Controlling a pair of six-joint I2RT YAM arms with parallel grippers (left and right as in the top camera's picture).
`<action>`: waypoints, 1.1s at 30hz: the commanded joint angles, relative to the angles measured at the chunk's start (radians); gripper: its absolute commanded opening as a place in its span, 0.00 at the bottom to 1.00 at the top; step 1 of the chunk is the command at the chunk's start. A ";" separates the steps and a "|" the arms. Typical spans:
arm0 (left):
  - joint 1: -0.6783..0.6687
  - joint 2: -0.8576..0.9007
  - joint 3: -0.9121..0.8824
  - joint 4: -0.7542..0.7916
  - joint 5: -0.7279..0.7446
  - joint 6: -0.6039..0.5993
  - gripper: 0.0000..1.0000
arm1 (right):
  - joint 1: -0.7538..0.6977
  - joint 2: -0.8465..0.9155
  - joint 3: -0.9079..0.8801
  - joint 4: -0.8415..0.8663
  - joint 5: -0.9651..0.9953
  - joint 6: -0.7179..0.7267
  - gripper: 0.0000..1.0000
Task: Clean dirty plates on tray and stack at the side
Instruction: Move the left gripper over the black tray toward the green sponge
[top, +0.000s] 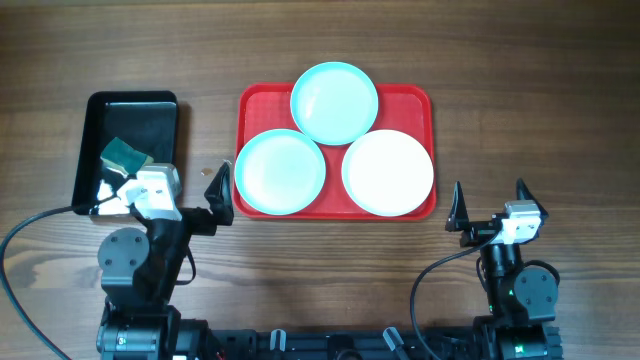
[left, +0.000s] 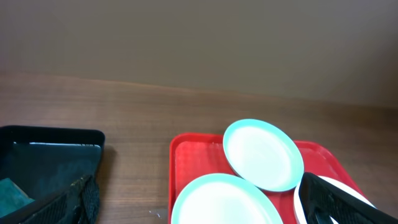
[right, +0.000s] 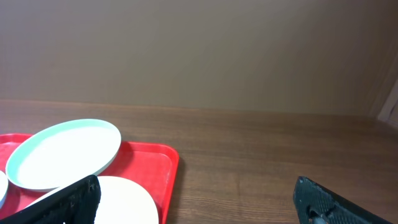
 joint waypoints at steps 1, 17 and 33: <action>-0.004 0.001 0.021 0.026 -0.024 -0.015 1.00 | -0.005 -0.008 -0.001 0.003 -0.016 0.018 1.00; 0.053 0.481 0.485 -0.341 -0.352 -0.241 1.00 | -0.005 -0.008 -0.001 0.003 -0.016 0.018 1.00; 0.229 0.908 0.545 -0.473 -0.317 -0.578 1.00 | -0.005 -0.008 -0.001 0.003 -0.016 0.018 1.00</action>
